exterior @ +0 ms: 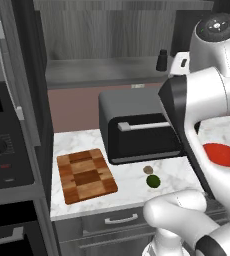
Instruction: Open the cabinet. Place the bowl and condiment on the counter. Then place the lime and garlic on the cutting board.
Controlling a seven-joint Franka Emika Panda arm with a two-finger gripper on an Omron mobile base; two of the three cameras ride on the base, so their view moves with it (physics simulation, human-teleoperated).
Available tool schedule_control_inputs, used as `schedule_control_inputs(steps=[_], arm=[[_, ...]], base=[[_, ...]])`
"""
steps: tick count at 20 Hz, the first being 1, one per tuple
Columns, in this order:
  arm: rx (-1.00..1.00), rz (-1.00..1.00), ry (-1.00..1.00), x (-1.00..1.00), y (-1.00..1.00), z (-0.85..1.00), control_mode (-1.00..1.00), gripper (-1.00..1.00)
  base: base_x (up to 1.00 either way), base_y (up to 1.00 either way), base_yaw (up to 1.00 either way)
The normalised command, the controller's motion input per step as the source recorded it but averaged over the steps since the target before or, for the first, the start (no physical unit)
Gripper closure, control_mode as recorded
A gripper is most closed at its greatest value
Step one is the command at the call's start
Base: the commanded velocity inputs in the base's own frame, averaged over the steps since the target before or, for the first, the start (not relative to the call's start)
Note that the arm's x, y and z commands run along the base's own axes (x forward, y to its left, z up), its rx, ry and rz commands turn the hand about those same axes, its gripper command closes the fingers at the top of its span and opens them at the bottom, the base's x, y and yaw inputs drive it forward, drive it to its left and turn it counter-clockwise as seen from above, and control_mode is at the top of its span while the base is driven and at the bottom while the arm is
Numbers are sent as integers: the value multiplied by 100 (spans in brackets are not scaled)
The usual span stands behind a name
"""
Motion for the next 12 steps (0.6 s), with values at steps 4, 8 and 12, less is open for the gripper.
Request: schedule_control_inputs(steps=[4, 8, 12], arm=[[0, 4, -5, 13, -2, 23, -100, -100], [0, 6, -8, 20, 0, 6, -100, -100], [0, 8, -9, 34, 0, 1, -100, -100]], base=[[0, 0, 0], [0, 0, 0], [0, 0, 0]])
